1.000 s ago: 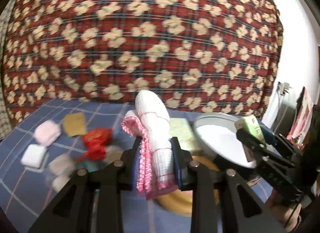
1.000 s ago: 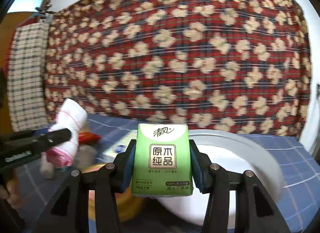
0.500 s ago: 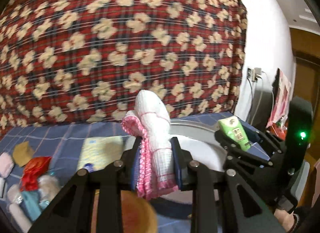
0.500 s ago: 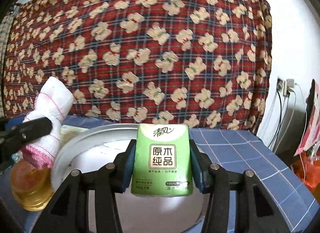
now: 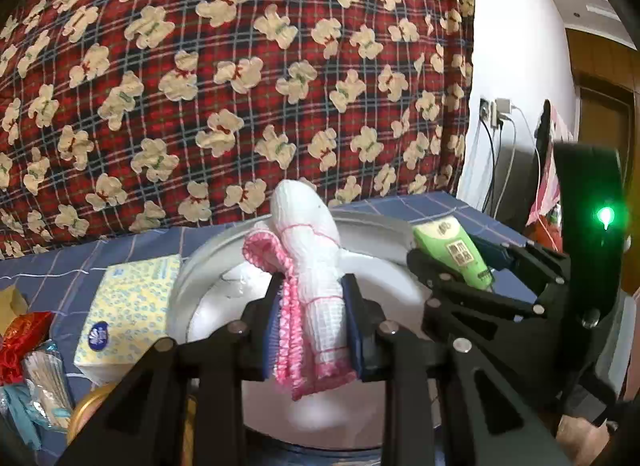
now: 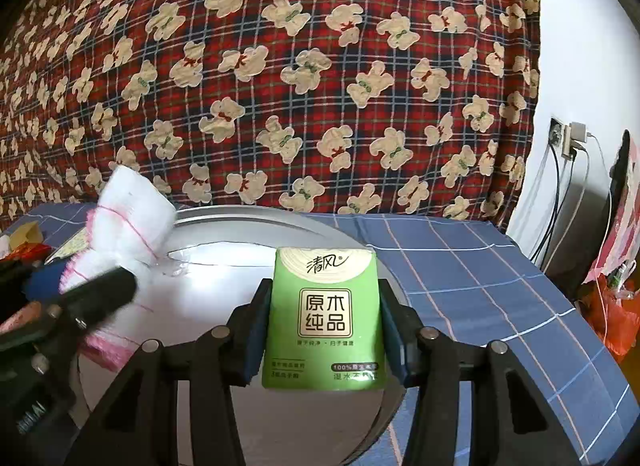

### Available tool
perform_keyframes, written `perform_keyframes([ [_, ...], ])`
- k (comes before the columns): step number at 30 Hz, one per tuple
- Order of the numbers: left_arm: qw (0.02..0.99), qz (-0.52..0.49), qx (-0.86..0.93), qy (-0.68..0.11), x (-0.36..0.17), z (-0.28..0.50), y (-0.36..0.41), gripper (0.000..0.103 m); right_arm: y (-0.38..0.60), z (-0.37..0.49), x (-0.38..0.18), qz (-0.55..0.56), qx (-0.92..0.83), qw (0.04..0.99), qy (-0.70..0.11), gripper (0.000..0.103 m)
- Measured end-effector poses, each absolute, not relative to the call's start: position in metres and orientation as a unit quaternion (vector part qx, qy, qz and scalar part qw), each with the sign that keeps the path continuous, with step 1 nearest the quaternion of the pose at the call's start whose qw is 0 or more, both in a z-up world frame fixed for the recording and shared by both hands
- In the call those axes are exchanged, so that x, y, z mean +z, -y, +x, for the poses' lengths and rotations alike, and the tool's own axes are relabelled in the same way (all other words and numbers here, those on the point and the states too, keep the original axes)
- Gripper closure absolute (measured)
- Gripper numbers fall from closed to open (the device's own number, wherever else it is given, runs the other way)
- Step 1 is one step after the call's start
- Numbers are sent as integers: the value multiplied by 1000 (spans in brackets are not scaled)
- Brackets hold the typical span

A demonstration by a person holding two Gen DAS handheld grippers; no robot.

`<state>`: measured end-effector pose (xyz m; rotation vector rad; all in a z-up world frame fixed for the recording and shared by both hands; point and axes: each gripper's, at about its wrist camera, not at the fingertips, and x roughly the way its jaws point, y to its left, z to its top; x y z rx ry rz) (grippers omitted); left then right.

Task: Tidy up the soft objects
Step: 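Carry the towel roll and tissue pack over the round metal tin with both tools, then open the right tool to drop the pack into the tin while the left tool drops the towel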

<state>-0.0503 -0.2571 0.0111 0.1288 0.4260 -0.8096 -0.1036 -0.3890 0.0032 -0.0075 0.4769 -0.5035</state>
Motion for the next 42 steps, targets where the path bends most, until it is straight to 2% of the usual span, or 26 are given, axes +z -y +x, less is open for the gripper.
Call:
perform_keyframes([
  [14, 890, 81, -385, -229, -3, -44, 269, 76, 389, -99, 0, -2, -231, 941, -246, 49],
  [15, 890, 81, -384, -231, -4, -44, 269, 76, 388, -98, -1, -2, -229, 941, -247, 48],
  [17, 891, 79, -382, -232, -5, -43, 269, 75, 388, -97, -1, -2, -233, 940, -249, 33],
  [19, 892, 80, -378, -235, -6, -42, 269, 74, 390, -97, -1, 5, -237, 939, -249, 28],
  [22, 892, 76, -376, -240, -6, -39, 268, 71, 391, -100, 0, 13, -233, 942, -242, 27],
  [24, 894, 74, -371, -241, -6, -39, 268, 67, 387, -105, 2, 9, -237, 945, -227, 27],
  [25, 896, 73, -367, -238, -6, -39, 266, 60, 385, -108, 4, 7, -241, 947, -215, 27],
  [27, 902, 71, -360, -228, -4, -42, 263, 40, 384, -112, 7, 3, -252, 947, -201, 27],
  [29, 910, 62, -345, -219, -2, -42, 258, 2, 388, -119, 11, 13, -262, 947, -186, 27],
  [32, 921, 36, -323, -215, -1, -38, 247, 0, 395, -127, 16, 44, -256, 951, -166, 20],
  [35, 925, 24, -323, -196, 5, -40, 240, 0, 395, -133, 18, 49, -260, 953, -150, 20],
  [42, 937, 69, -313, -140, 10, -59, 239, 0, 378, -138, 23, 12, -267, 956, -124, 20],
])
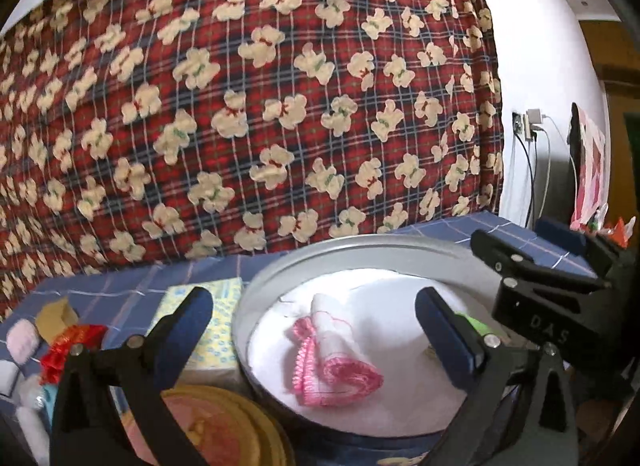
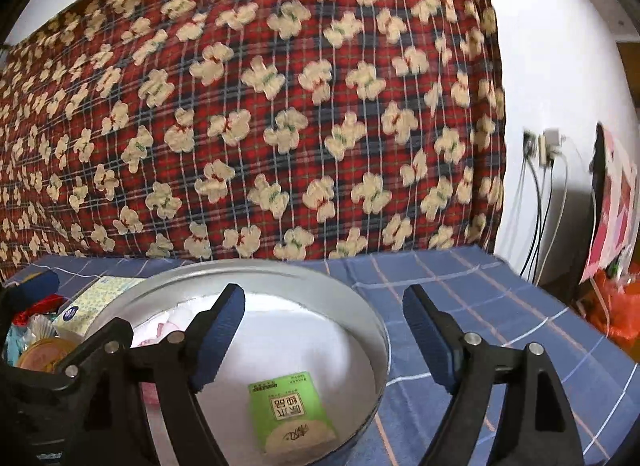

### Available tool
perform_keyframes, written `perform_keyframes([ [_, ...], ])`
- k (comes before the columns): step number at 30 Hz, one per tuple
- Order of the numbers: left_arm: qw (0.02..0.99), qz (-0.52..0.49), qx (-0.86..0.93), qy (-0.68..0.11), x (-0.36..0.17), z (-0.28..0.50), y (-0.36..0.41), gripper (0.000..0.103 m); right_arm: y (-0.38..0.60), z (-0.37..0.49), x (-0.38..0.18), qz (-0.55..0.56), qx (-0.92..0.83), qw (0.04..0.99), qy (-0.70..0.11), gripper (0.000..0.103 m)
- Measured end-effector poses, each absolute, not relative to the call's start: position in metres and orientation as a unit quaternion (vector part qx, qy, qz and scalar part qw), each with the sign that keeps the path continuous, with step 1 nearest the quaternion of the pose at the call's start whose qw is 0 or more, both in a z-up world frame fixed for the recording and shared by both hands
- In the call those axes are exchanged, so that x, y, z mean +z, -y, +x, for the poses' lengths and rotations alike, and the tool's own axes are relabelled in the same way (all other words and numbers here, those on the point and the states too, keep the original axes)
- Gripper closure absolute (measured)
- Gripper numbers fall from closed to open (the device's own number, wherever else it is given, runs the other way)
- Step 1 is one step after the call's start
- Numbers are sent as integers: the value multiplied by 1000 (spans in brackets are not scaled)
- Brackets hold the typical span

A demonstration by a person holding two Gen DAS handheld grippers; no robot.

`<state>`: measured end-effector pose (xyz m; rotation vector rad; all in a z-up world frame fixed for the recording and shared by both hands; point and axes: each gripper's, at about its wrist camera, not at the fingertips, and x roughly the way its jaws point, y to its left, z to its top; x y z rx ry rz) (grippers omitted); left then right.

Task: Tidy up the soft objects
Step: 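Open the right tool to drop the pack into the tin while the left tool drops the towel, then withdraw both tools from the tin back toward the table items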

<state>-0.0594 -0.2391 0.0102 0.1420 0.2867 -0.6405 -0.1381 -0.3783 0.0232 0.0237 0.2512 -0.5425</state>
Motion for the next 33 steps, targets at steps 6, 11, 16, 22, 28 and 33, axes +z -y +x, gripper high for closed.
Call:
perform_keyframes([
  [6, 941, 74, -302, -132, 12, -62, 232, 0, 364, -158, 28, -7, -287, 956, -53, 6],
  [11, 945, 73, -289, -132, 11, -61, 226, 0, 367, -152, 27, 3, -291, 954, -77, 6],
  [16, 950, 88, -270, -128, 9, -61, 219, 0, 372, -151, 24, 24, -281, 955, -90, 6],
  [22, 957, 90, -244, -127, 7, -59, 203, 0, 369, -154, 23, 29, -279, 956, -84, 6],
  [28, 961, 83, -230, -129, 7, -56, 180, 0, 359, -153, 24, 26, -274, 958, -83, 6],
  [33, 963, 70, -222, -135, 7, -53, 159, 0, 348, -150, 21, 41, -261, 960, -95, 6],
])
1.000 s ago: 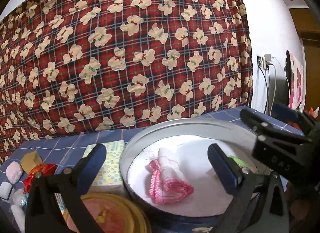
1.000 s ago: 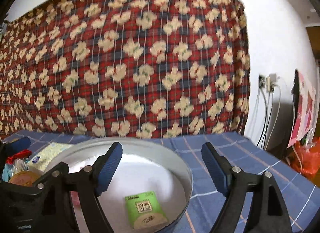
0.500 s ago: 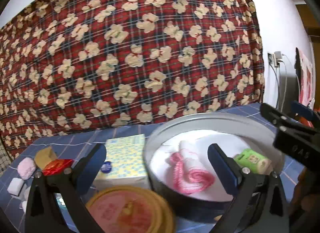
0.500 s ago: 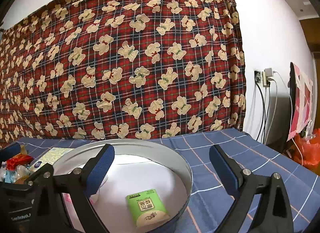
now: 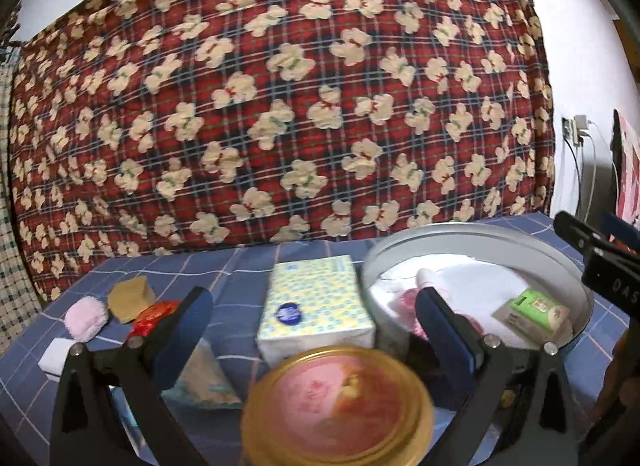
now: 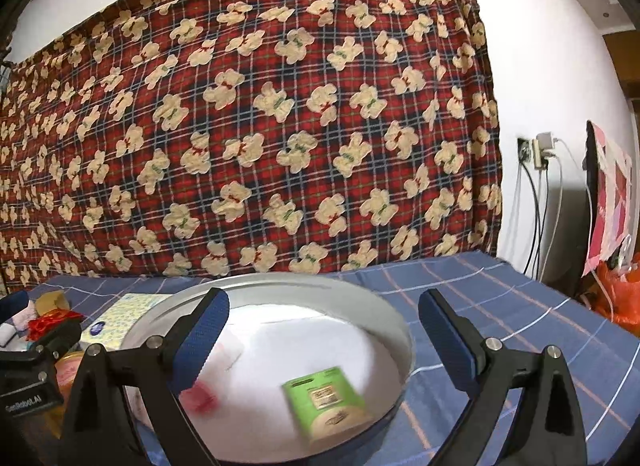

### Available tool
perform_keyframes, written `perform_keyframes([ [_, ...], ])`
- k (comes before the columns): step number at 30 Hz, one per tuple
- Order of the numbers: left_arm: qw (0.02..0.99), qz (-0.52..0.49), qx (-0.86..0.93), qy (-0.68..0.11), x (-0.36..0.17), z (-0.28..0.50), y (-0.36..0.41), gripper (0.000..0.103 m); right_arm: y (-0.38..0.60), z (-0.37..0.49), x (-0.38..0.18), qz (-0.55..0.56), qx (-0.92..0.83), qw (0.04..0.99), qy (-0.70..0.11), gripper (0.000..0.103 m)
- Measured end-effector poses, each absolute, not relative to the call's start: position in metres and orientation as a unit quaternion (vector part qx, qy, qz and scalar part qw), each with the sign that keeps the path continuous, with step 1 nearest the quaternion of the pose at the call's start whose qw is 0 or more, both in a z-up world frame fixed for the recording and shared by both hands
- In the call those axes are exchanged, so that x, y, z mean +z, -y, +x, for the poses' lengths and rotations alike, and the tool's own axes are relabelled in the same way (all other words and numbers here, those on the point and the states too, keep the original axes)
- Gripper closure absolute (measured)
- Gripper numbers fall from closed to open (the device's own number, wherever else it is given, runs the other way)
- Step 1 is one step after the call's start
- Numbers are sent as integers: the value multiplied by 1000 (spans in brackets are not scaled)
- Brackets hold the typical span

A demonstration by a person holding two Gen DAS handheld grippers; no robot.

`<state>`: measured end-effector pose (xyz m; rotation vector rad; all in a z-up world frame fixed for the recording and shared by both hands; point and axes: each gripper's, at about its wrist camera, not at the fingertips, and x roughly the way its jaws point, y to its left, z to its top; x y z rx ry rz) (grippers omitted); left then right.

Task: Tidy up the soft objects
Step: 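Withdraw both tools from the tin back toward the table items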

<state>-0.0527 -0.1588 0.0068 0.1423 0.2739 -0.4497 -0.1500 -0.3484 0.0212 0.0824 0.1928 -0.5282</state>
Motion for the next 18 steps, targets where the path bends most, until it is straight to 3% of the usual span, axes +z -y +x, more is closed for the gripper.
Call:
perform_keyframes([
  [18, 970, 33, -177, -165, 3, -26, 91, 0, 269, -111, 15, 44, -176, 976, -125, 6],
])
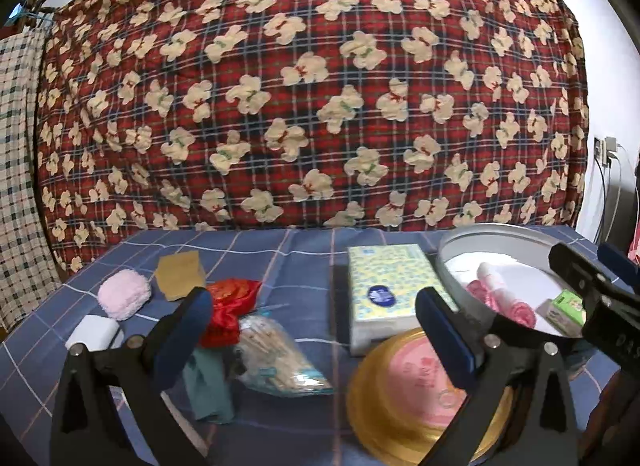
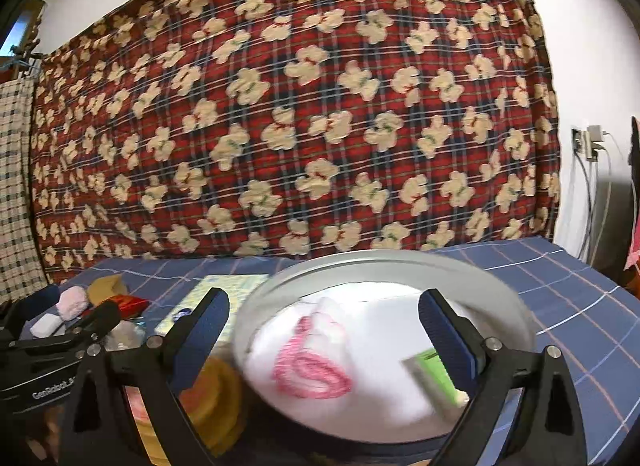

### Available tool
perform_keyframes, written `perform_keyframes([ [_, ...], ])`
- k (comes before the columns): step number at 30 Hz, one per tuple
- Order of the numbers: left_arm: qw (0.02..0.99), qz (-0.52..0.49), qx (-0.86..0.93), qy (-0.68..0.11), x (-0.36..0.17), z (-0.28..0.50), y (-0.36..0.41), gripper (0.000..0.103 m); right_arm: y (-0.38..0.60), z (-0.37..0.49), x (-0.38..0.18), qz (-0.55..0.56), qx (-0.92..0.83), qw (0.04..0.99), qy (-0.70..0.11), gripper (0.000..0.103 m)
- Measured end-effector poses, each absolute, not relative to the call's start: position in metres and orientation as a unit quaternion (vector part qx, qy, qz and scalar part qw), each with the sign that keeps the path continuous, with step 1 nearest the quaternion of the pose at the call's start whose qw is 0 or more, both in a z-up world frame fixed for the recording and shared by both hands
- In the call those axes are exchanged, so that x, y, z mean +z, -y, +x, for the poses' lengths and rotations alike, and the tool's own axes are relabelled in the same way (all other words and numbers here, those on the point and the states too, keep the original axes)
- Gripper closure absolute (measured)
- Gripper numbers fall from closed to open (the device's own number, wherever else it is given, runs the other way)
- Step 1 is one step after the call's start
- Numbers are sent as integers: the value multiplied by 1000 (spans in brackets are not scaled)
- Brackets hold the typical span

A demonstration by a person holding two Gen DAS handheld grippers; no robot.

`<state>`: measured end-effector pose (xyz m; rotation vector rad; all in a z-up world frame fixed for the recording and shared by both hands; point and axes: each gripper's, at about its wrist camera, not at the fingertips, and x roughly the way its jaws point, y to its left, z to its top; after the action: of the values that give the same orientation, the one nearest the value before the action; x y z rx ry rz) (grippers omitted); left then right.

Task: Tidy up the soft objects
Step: 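Withdraw both tools from the tin back toward the table items, then grasp the white foam roll with the right tool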

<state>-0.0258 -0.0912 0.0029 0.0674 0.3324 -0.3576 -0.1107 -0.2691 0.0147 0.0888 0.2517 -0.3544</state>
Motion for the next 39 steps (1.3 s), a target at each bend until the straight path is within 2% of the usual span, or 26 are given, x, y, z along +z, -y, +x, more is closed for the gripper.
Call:
perform_keyframes([
  [23, 978, -17, -63, -198, -3, 26, -26, 0, 160, -66, 6, 19, 4, 985, -172, 6],
  [30, 976, -36, 9, -214, -5, 52, -83, 0, 118, -43, -2, -10, 81, 970, -227, 6],
  [33, 970, -51, 33, -233, -9, 66, -108, 0, 96, -30, -9, -29, 123, 958, -256, 23],
  [35, 967, -61, 40, -245, -12, 73, -120, 0, 80, -21, -16, -47, 145, 947, -282, 41],
  [37, 962, -78, 43, -259, -16, 80, -134, 0, 67, -11, -22, -58, 167, 937, -302, 48],
  [39, 958, -92, 43, -267, -19, 84, -142, 0, 57, -2, -26, -60, 188, 928, -317, 48],
])
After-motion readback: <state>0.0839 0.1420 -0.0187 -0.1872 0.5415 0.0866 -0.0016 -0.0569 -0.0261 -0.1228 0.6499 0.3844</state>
